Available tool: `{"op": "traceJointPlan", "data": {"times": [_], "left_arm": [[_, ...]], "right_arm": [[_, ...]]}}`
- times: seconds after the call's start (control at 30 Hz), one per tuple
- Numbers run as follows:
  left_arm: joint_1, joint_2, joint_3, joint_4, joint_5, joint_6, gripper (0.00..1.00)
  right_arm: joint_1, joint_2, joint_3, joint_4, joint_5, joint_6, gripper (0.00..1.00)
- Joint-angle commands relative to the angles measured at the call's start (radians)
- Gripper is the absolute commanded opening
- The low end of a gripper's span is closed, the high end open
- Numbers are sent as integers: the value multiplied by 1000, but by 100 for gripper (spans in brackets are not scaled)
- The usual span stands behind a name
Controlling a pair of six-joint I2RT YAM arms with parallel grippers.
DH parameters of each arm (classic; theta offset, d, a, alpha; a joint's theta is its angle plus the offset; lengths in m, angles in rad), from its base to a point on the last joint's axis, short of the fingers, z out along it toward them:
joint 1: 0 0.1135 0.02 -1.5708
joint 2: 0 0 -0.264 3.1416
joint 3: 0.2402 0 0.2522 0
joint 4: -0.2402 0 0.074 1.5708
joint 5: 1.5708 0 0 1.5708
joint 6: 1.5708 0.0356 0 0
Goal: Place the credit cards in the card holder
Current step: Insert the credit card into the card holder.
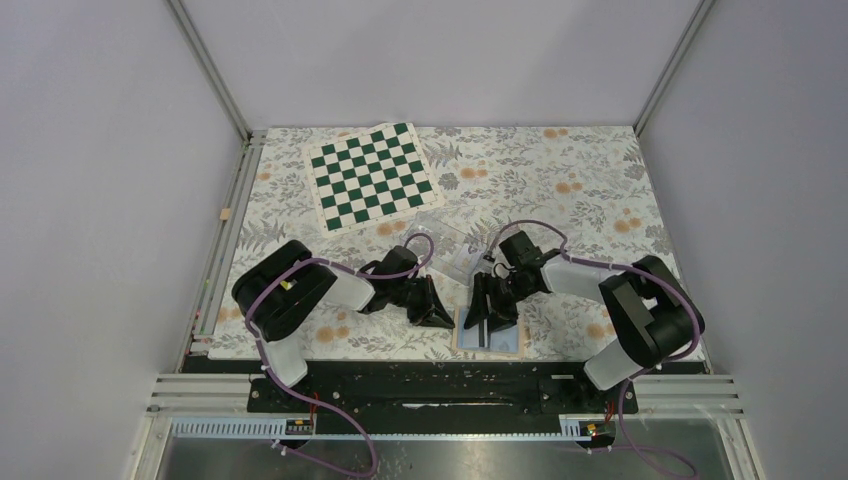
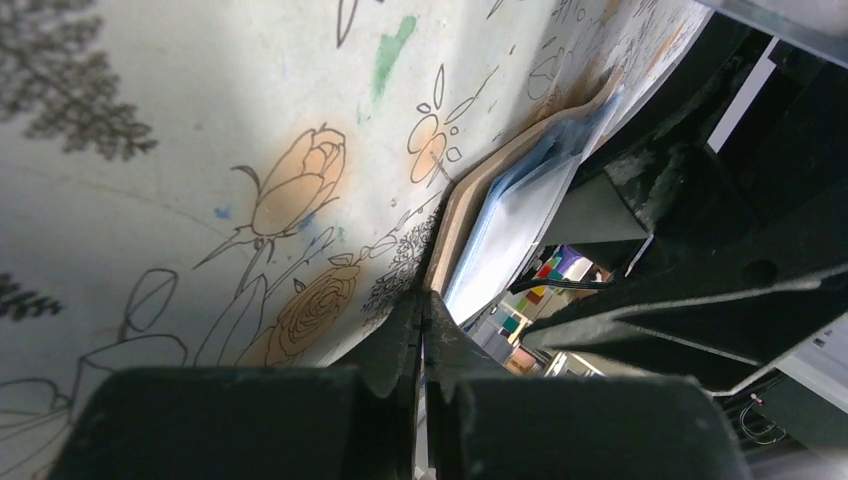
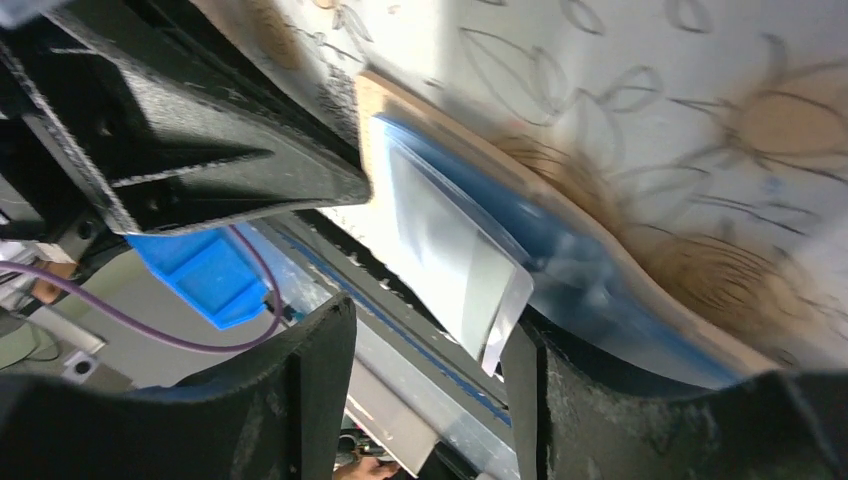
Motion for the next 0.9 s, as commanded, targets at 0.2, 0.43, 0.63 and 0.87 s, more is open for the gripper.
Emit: {"op": "traceJointPlan", "data": {"times": [0.2,0.43,0.63,0.87], "left_arm": [[-26,38,-8,-31,-83,5,0],[-25,-7,-31,-39,-100,5,5],[-1,22,-57,115,-42,-28,29],[6,82,-85,263,8,-79,35]], "right_arm": [[74,53,21,175,-55,131,64],[73,-32,72,-59,86,-7,80],[74,-92,96,-153,134,-44,87],[74,-129,123,-242,205,-86,90]]}}
